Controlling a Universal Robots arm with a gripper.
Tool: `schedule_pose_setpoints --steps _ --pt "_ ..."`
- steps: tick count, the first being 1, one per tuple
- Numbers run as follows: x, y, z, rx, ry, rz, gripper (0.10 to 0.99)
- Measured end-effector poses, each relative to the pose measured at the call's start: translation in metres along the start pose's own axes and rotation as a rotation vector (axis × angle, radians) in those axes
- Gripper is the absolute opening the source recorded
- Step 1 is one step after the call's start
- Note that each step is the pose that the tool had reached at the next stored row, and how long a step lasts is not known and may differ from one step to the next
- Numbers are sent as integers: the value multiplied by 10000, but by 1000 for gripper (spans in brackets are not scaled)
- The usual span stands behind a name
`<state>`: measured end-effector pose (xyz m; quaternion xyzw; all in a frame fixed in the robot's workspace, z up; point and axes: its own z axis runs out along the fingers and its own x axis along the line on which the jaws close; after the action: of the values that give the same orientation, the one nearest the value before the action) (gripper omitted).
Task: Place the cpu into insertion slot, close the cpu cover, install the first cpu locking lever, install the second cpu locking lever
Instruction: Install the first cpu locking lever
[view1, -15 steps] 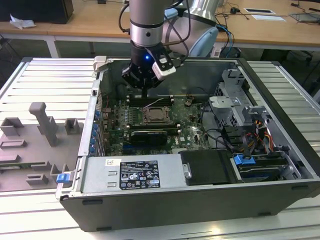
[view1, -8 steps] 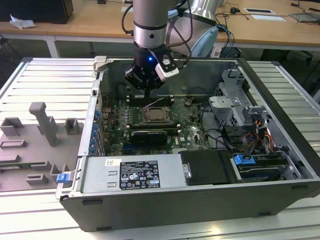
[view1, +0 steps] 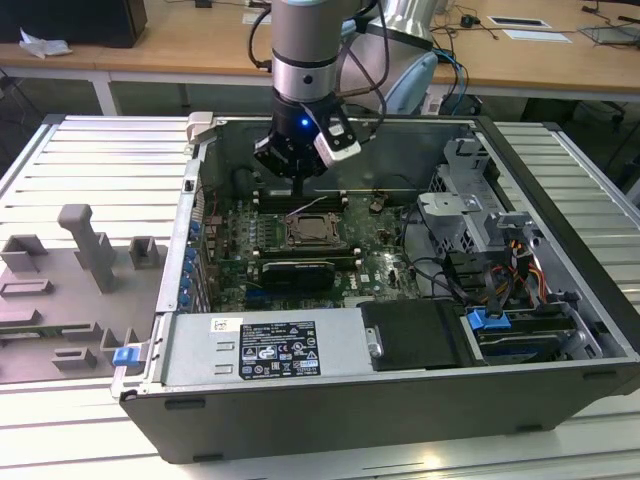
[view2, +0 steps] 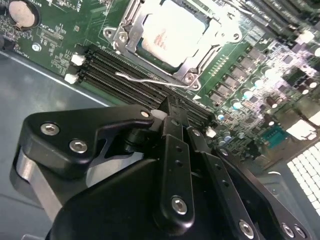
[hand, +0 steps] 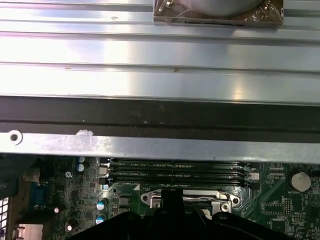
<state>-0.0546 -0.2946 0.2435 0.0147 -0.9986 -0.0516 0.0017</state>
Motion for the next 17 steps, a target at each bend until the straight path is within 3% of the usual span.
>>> schedule_pose_setpoints --steps 11,17 --pt "-81 -21 176 -12 -38 -26 106" --pt "-181 -25 191 -13 -38 -26 106"
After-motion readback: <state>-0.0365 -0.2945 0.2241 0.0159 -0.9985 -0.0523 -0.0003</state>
